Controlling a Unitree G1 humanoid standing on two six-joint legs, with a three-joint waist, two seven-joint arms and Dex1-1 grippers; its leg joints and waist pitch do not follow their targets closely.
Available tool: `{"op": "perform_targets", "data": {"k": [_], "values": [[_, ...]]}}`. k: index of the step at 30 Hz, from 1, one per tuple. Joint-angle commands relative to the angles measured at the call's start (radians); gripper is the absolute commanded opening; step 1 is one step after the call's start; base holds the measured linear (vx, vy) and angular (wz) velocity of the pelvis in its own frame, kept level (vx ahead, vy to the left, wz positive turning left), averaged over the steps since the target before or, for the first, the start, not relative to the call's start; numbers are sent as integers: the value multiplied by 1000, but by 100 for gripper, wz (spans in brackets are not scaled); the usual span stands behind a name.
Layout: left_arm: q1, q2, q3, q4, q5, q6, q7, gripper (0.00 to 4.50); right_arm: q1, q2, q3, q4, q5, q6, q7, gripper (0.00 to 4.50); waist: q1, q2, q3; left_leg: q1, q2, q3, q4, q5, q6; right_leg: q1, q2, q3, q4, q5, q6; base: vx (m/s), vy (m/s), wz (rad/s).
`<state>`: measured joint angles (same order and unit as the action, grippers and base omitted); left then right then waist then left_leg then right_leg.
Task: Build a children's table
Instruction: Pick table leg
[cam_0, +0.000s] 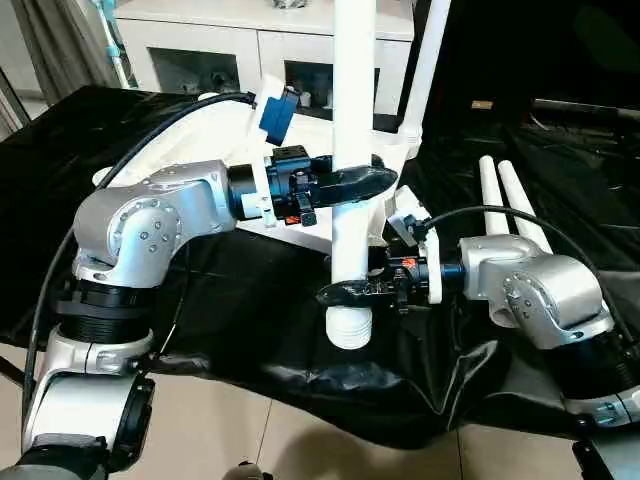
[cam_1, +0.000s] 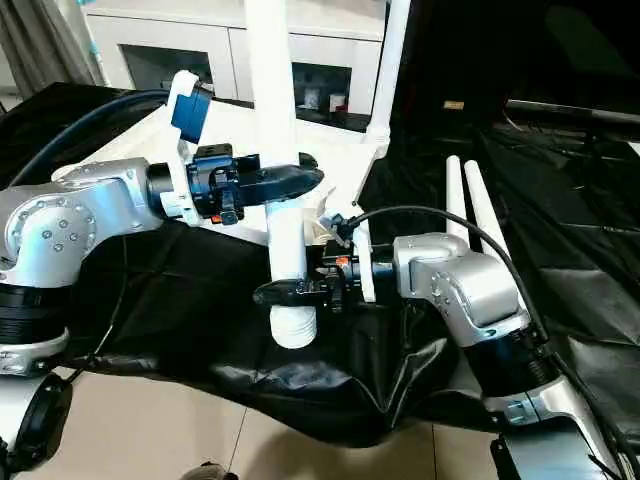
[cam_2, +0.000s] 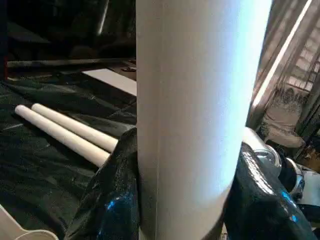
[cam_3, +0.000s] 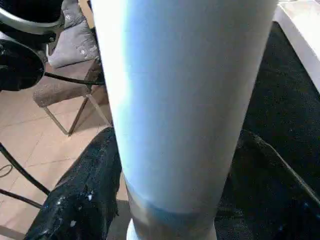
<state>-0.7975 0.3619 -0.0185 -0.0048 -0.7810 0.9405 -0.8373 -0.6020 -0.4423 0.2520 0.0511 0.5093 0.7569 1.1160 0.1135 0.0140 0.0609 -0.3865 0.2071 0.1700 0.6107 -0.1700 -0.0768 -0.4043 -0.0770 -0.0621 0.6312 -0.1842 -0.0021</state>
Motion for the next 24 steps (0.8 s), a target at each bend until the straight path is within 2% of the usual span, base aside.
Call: {"op": "perform_targets", "data": {"k": [1, 2, 3, 6, 14, 21, 24], "values": [[-22, 0, -10, -27, 1, 0, -9, 177, -9, 5, 3, 0, -1, -6, 2, 319, 1, -11, -80, 14, 10, 3, -64, -126, -9, 57, -49, 38, -65, -153, -201, 0, 0, 0], [-22, 0, -10, -27, 1, 0, -9, 177, -9, 5, 3, 0, -1, -6, 2, 319, 1, -11, -80, 14, 10, 3, -64, -127, -9, 57, -50, 39, -65, -154, -201, 0, 0, 0], [-22, 0, -10, -27, 1, 0, -10, 177, -8, 6, 2, 0, -2, -5, 2, 290, 1, -11, -80, 14, 10, 2, -63, -124, -9, 57, -49, 39, -65, -151, -201, 0, 0, 0], [-21, 0, -9, -28, 1, 1, -11, 177, -7, 8, 0, -1, -2, 0, 3, 278, 1, -11, -80, 14, 10, 2, -64, -123, -9, 57, -49, 38, -64, -146, -203, 0, 0, 0], [-24, 0, -6, -23, 3, -2, -15, 177, -9, 8, 3, 6, -8, -1, 8, 194, 2, -12, -81, 14, 10, 2, -63, -120, -7, 58, -49, 38, -64, -143, -202, 0, 0, 0], [-27, 2, -3, -19, 4, -3, -17, 177, -6, 4, 9, 5, -10, -1, 16, 186, 2, -11, -80, 13, 10, 2, -63, -122, -8, 58, -50, 38, -64, -148, -202, 0, 0, 0], [-37, -36, 36, 11, 14, -45, 40, 177, -2, 8, 0, 3, -5, 0, 13, 185, 2, -12, -80, 13, 10, 3, -63, -116, -5, 58, -49, 39, -65, -138, -202, 0, 0, 0]]}}
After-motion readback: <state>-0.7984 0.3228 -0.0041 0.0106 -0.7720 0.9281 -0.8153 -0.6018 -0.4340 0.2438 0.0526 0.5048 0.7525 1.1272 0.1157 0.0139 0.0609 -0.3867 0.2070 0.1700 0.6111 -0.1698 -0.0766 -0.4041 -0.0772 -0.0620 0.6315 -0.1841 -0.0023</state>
